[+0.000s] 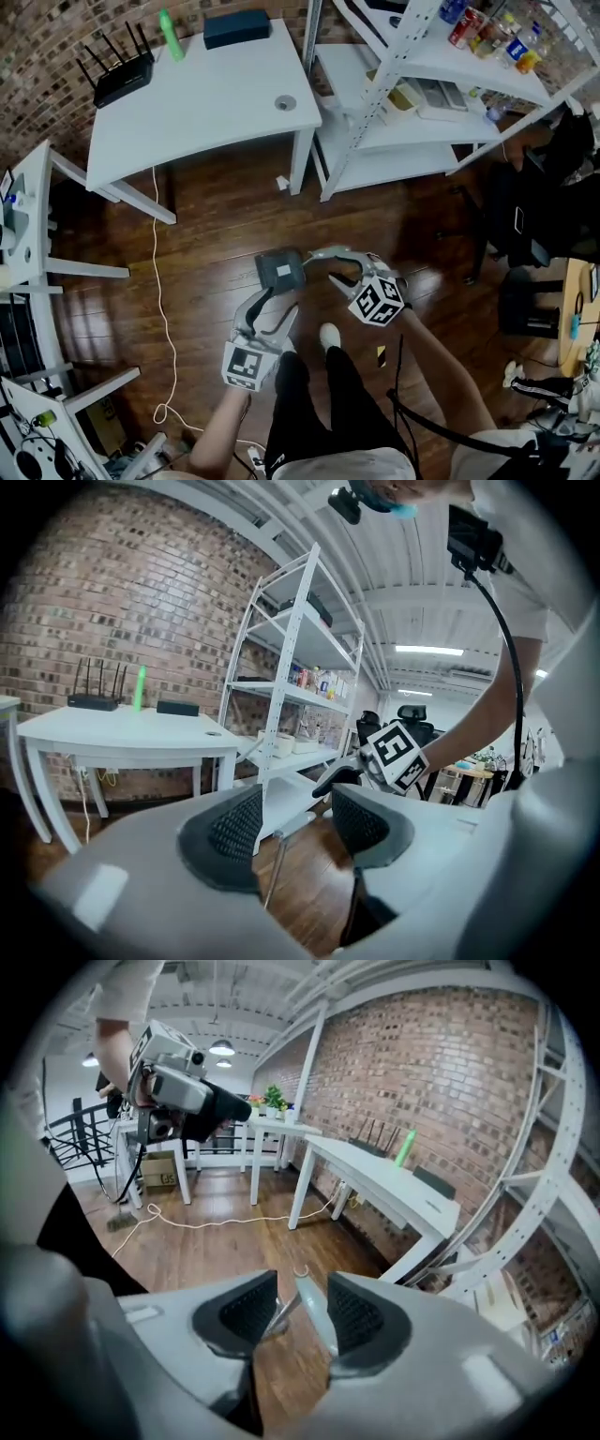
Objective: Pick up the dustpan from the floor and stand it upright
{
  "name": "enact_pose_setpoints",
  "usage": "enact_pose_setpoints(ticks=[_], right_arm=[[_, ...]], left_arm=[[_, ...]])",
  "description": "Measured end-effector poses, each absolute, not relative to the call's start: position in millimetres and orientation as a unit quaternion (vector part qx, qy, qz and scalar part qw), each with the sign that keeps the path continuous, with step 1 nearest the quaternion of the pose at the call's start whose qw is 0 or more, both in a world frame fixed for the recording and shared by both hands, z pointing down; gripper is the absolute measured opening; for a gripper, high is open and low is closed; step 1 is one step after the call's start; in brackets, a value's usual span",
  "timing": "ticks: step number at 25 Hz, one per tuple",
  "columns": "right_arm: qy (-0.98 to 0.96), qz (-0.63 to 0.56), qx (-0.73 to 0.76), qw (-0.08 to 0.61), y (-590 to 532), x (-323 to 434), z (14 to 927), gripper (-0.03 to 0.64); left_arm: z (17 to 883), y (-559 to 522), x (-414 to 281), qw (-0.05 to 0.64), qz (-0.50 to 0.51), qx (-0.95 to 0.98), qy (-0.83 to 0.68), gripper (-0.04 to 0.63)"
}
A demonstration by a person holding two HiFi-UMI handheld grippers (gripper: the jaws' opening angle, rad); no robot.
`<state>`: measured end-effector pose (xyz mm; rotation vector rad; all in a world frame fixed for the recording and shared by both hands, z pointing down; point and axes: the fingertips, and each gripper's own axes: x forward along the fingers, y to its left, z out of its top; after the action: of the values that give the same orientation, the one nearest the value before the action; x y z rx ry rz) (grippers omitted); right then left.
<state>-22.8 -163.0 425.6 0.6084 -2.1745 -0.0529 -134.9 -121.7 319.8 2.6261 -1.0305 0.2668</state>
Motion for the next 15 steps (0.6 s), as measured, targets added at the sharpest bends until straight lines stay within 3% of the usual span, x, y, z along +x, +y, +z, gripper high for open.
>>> enact_pose_setpoints(ticks=[3,10,13,15], right_arm=[[-0.871,-0.003,0.318,0.375,-148,-4,376,0.162],[-0.853,0.057,0.503,0.126,-91,52,240,0.327],[-0.85,0.056,0.52,0.062,-28,71,193,0.356],[-0.85,0.062,0.521,0.047,20,81,175,0.356]], left_arm=[[290,-111,-131,0.155,0.071,0.912,-0.373,0.242],[209,-60,-110,0.121,0.023,0.888,-0.443,0.254],[174,-13,-94,0.093,0.01,0.863,-0.496,0.285],[156,25,-88,0.085,0.004,0.834,-0.545,0.343]])
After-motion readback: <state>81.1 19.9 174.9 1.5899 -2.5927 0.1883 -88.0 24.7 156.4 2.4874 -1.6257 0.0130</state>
